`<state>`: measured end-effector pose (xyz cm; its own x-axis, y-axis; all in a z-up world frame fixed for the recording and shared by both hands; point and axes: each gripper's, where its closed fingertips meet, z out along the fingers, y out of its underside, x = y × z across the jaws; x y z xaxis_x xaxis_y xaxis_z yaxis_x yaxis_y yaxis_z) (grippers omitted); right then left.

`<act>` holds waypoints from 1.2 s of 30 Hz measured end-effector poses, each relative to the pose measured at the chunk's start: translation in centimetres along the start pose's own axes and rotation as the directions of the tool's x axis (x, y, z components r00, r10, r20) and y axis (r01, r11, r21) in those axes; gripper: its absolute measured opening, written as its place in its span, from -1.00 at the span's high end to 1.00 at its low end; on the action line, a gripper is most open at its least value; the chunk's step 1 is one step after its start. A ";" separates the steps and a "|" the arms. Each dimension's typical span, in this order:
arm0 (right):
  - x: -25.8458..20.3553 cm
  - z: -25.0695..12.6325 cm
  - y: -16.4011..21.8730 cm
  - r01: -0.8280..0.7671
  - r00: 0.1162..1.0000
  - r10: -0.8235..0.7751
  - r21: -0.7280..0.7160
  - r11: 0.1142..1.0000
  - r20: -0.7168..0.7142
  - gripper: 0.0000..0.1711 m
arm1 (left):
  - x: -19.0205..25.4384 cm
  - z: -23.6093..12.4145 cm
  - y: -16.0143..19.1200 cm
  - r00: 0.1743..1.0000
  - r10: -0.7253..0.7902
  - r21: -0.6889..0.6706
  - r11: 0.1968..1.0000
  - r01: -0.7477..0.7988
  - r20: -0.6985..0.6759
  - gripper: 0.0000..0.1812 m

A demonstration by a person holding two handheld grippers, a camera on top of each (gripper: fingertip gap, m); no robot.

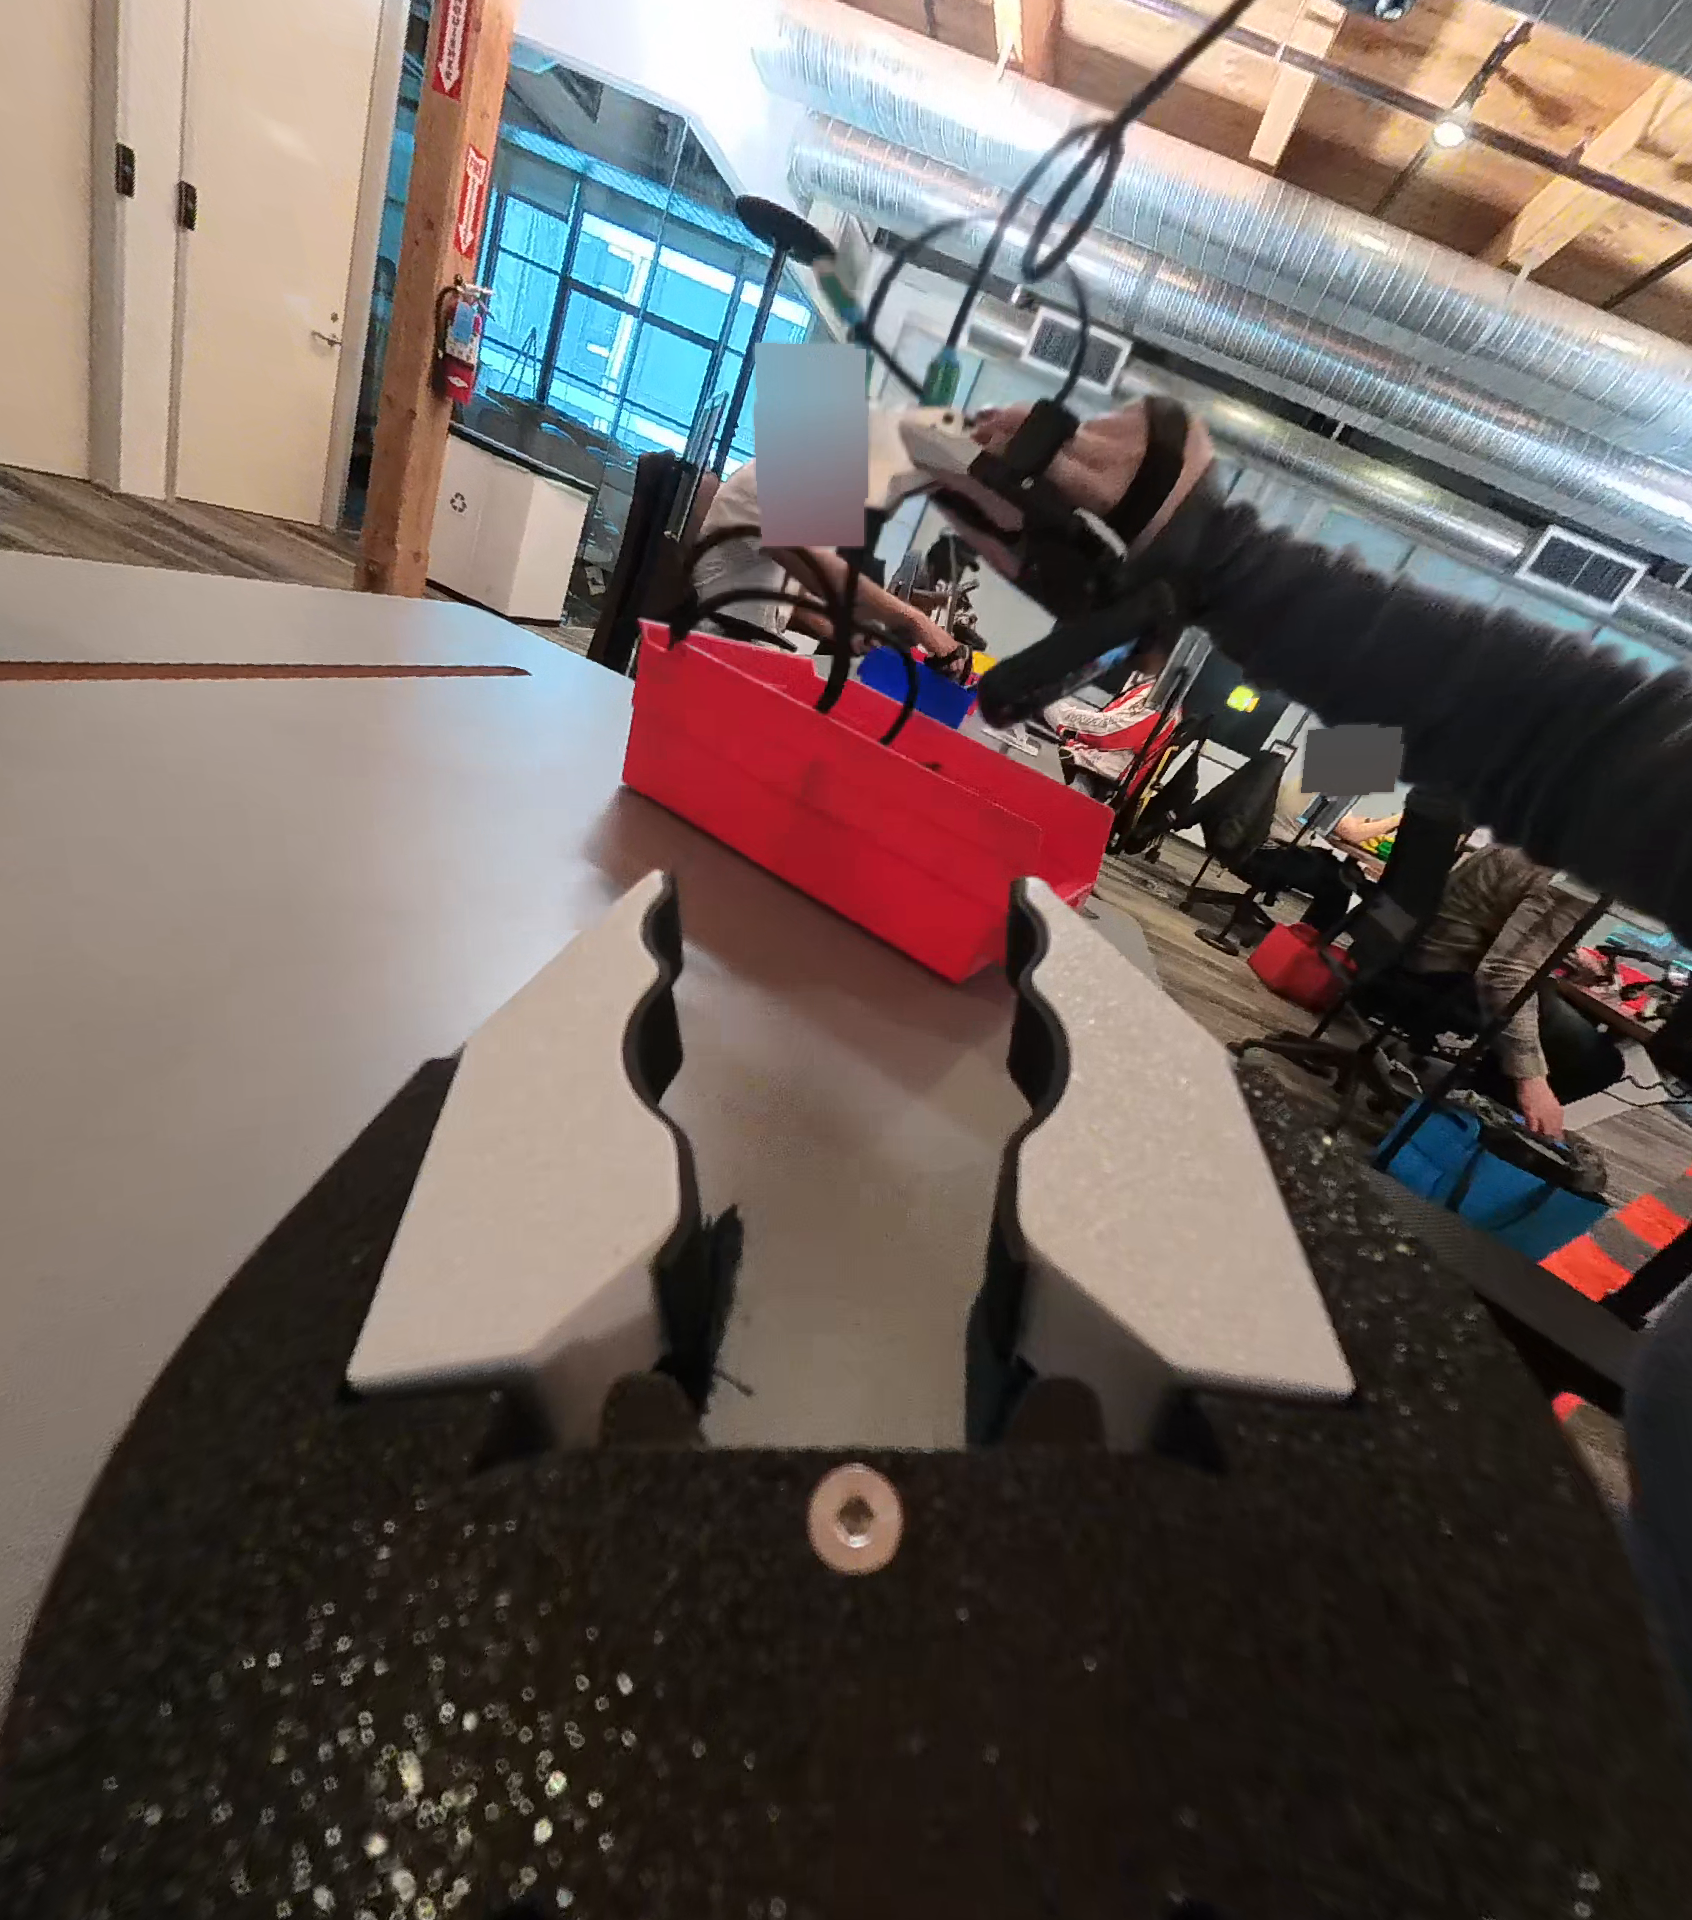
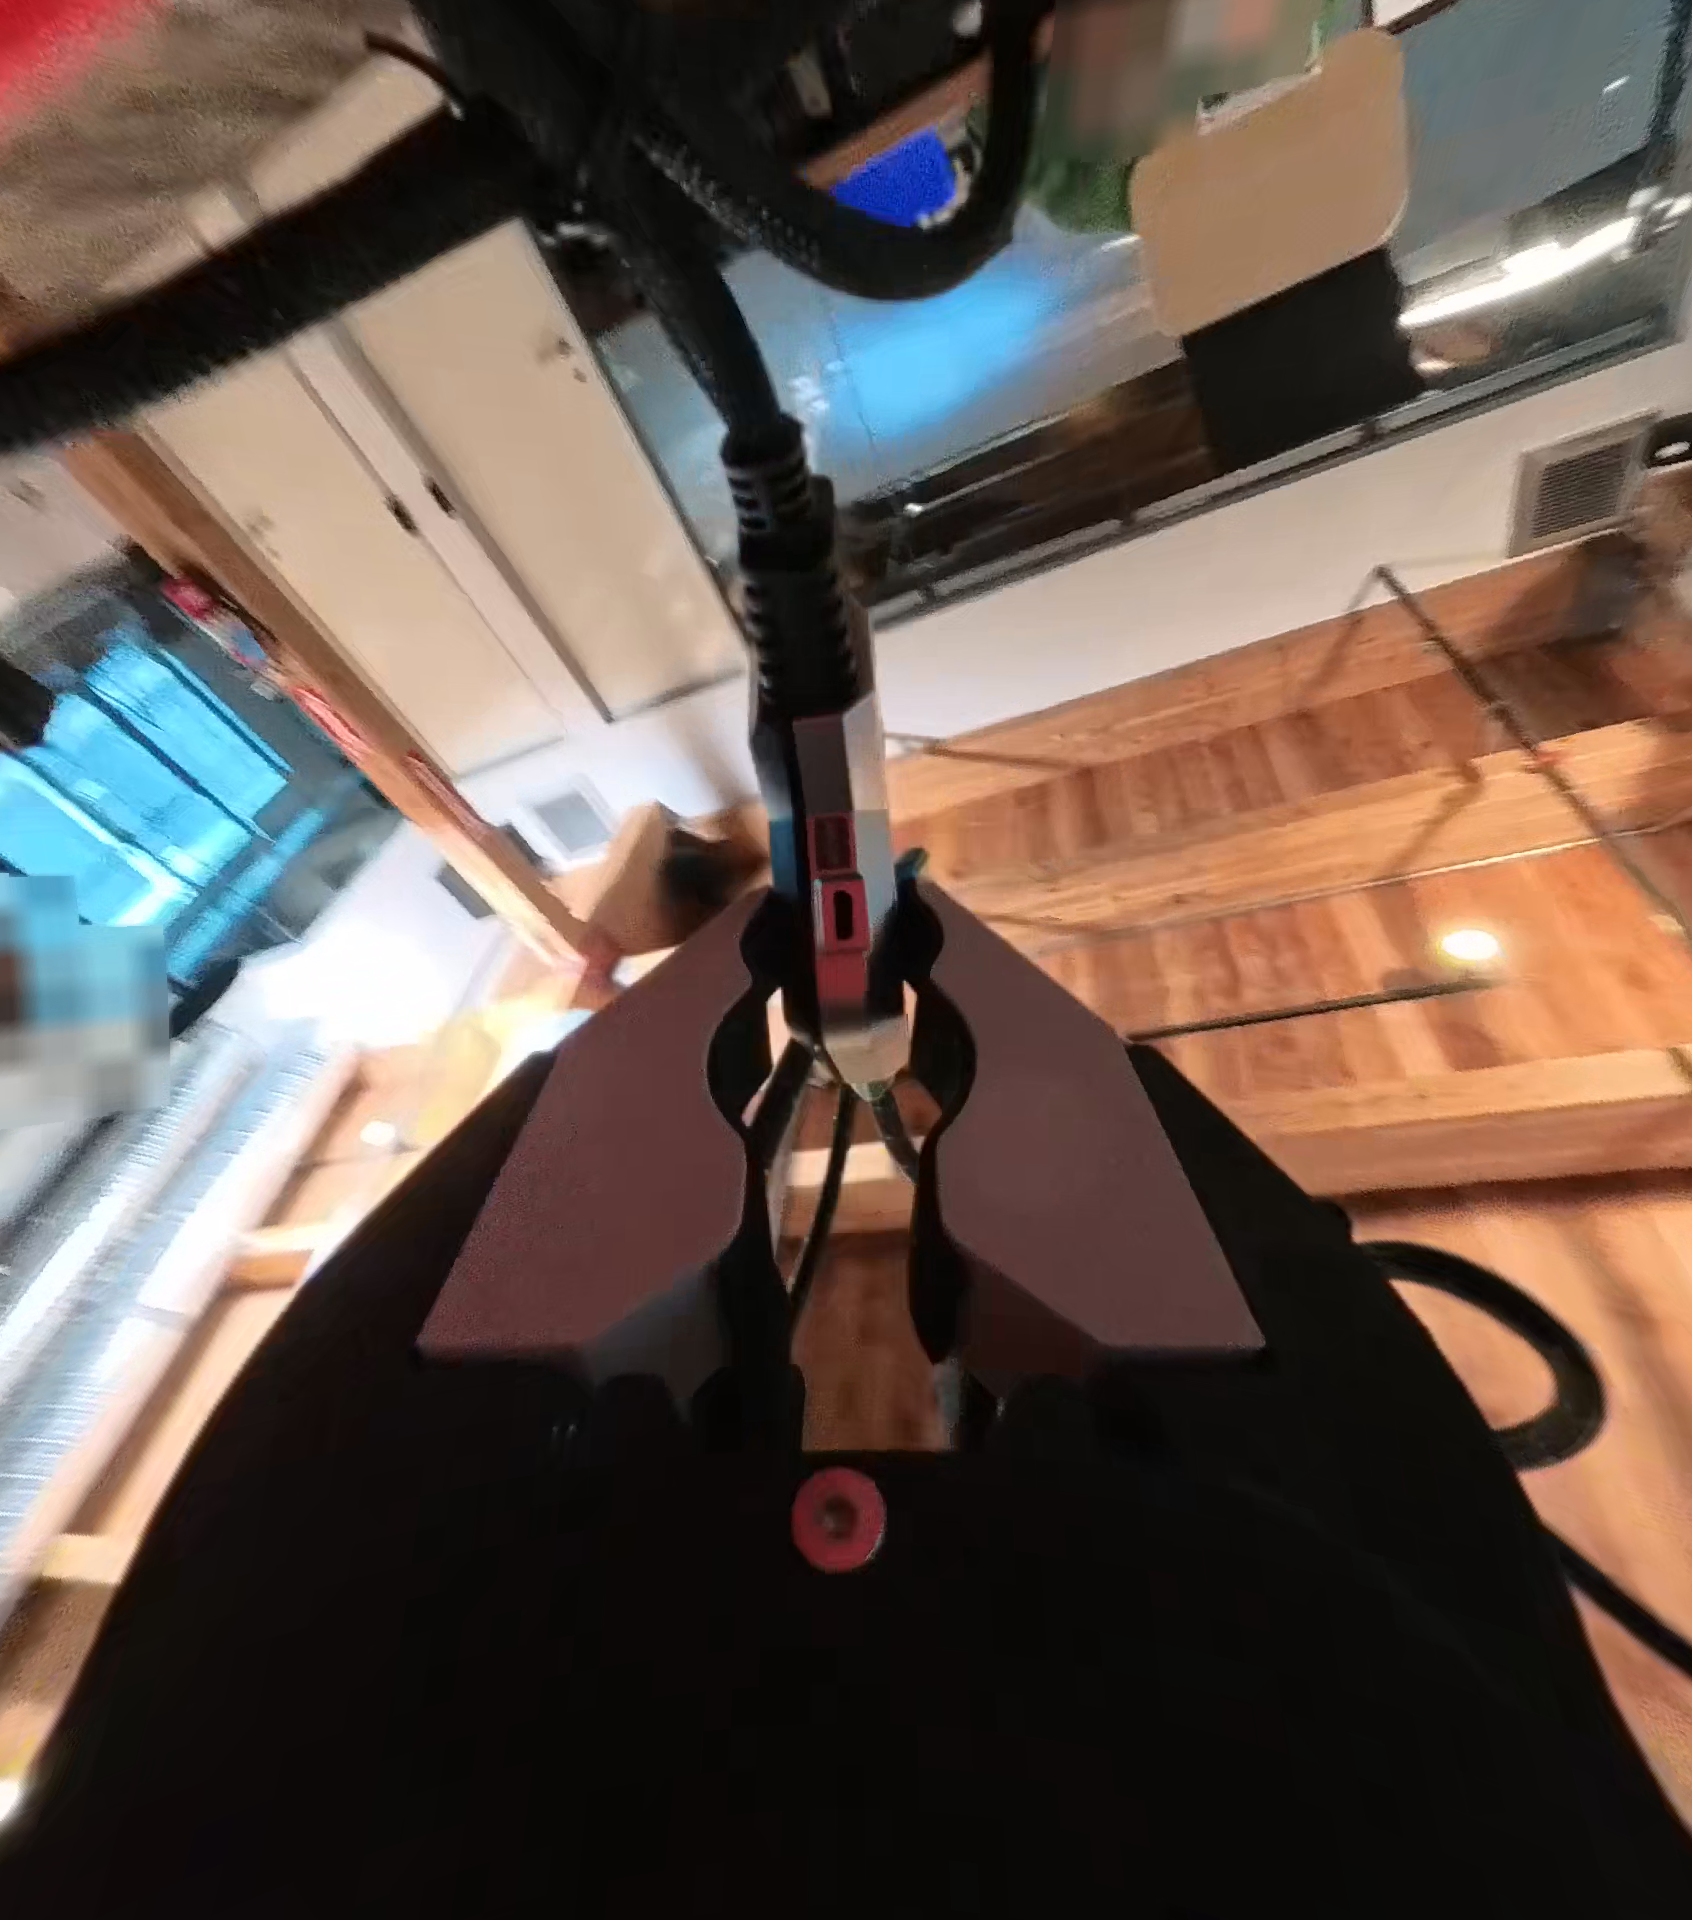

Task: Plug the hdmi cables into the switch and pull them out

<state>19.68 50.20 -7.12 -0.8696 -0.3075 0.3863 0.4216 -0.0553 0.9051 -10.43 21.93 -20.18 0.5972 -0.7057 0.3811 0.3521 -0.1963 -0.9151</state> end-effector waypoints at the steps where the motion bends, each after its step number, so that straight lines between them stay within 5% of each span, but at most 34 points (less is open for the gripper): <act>1: -0.4 -0.2 -1.3 -0.045 0.998 0.044 0.022 0.999 0.034 0.78 | 0.0 0.0 0.0 1.000 -0.008 0.000 1.000 0.008 -0.003 0.33; 6: -2.4 -1.3 -7.4 -0.199 0.967 0.172 0.138 0.970 0.189 0.79 | -0.1 0.0 0.2 1.000 -0.011 -0.007 1.000 0.011 -0.002 0.34; 19: -7.2 -2.0 -12.5 -0.420 0.789 0.222 0.240 0.875 0.572 0.78 | -0.2 0.1 0.4 0.999 -0.043 -0.012 0.999 0.043 -0.010 0.37; 27: -7.3 -3.0 -11.1 -0.406 0.738 0.216 0.164 0.899 0.640 0.47 | -0.3 0.1 1.1 0.999 0.025 -0.053 0.998 -0.024 0.021 0.36; 32: -8.4 -4.5 -6.9 -0.463 0.620 0.344 -0.025 0.886 0.705 0.33 | -0.2 0.2 1.3 0.999 0.038 -0.062 0.997 -0.037 0.026 0.35; 34: -7.5 -5.0 -4.3 -0.525 0.564 0.475 -0.151 0.838 0.675 0.33 | -0.2 0.3 1.4 0.997 0.060 -0.073 0.996 -0.057 0.038 0.34; 36: -4.4 -5.3 -2.5 -0.680 0.471 0.672 -0.250 0.690 0.572 0.33 | -0.6 0.3 1.6 0.992 0.104 -0.090 0.991 -0.097 0.076 0.30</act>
<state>23.82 46.63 -12.08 -0.2735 0.3614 0.8914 0.9461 -0.0663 0.3171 -9.96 22.24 -21.81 0.6838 -0.6683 0.2929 0.2265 -0.1872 -0.9559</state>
